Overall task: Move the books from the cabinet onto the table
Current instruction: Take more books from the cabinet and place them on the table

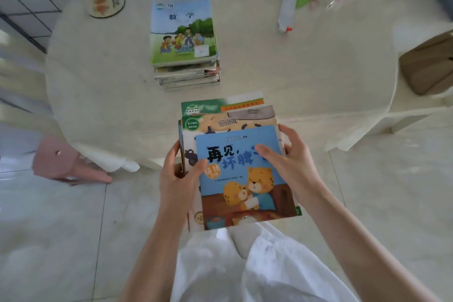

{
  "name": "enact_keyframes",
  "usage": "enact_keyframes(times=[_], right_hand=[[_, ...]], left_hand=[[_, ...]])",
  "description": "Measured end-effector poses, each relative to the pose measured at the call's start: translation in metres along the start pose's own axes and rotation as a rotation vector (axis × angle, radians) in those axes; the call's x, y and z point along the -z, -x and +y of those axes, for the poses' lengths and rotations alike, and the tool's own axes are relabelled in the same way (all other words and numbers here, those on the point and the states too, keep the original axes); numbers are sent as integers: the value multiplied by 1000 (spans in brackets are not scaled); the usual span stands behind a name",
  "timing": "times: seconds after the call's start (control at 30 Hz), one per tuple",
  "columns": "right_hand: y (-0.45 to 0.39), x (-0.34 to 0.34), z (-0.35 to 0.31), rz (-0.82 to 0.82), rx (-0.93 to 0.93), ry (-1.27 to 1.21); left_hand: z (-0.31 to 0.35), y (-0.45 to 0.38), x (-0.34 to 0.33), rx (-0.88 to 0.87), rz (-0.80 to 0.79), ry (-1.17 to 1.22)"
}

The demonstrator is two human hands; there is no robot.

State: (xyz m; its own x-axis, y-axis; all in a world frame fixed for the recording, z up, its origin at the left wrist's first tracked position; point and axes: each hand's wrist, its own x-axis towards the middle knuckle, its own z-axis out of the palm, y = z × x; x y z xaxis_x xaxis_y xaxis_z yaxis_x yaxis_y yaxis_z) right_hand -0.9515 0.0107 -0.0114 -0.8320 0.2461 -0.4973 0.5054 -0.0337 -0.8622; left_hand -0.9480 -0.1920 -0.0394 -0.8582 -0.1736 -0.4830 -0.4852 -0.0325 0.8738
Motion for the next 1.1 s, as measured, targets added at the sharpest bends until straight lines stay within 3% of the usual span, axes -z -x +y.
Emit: enact_keyframes(times=[0.37, 0.77, 0.97, 1.1], right_hand=[[-106, -6, -57, 25, -73, 67], [-174, 25, -113, 260, -60, 11], [-213, 54, -126, 202, -114, -15], [-246, 71, -128, 116, -10, 102]], left_hand=[[61, -95, -40, -54, -17, -57], [119, -187, -97, -120, -312, -96], [136, -224, -136, -111, -348, -141], [140, -250, -159, -113, -350, -208]])
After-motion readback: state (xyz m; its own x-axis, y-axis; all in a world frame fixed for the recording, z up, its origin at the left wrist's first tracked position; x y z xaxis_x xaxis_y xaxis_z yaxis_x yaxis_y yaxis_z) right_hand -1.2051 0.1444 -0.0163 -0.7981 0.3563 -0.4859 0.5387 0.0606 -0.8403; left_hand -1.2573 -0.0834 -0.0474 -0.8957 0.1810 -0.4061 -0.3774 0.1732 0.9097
